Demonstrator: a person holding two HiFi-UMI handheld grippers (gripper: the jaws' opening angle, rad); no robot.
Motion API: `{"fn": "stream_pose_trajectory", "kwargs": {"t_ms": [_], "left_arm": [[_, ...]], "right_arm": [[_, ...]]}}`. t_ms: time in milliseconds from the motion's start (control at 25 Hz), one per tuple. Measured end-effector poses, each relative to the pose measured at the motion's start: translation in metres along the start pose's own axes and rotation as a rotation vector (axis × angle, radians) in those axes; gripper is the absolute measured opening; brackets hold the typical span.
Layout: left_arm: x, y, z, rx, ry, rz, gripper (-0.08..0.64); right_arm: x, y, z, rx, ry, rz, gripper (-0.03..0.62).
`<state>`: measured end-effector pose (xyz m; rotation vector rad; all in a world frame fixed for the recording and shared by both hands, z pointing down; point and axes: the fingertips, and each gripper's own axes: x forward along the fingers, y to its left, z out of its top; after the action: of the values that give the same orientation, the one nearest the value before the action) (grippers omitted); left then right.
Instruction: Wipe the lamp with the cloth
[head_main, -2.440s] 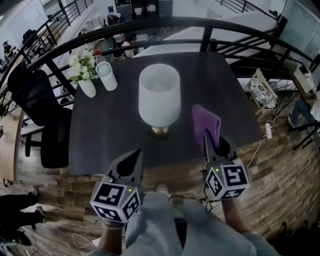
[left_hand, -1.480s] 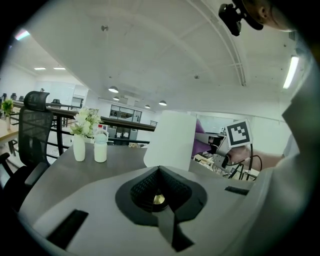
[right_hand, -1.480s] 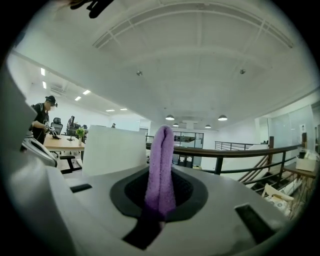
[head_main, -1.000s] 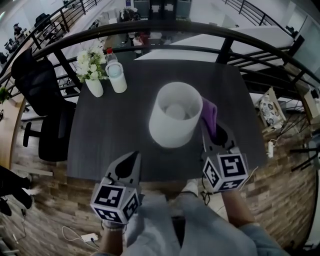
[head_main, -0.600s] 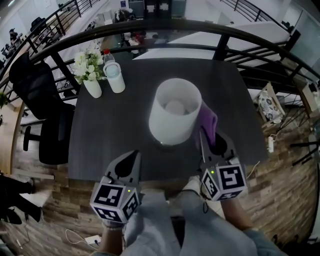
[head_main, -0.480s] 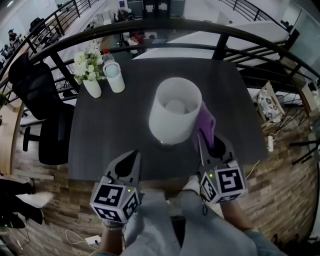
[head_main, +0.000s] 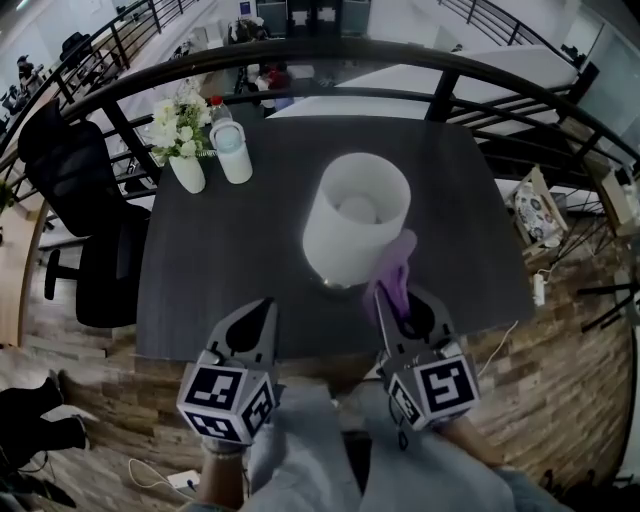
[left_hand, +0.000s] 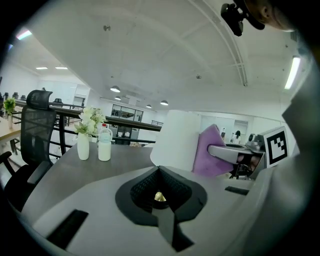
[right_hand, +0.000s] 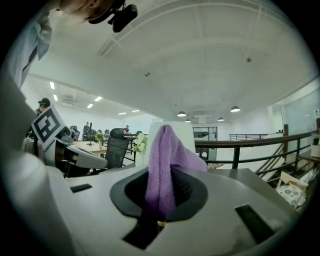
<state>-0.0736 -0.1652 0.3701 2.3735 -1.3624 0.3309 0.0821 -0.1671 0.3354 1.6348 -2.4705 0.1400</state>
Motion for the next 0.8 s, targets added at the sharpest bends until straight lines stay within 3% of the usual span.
{"fn": "stream_pose_trajectory", "kwargs": {"t_ms": [560, 800], "left_arm": [[-0.036, 0.039, -0.004, -0.039, -0.031, 0.116, 0.002], [-0.050, 0.051, -0.005, -0.052, -0.043, 0.162, 0.002]], "right_arm": [[0.030, 0.098, -0.002, -0.050, 0.022, 0.281, 0.049], [0.049, 0.116, 0.004, -0.070, 0.033, 0.338, 0.049]]}}
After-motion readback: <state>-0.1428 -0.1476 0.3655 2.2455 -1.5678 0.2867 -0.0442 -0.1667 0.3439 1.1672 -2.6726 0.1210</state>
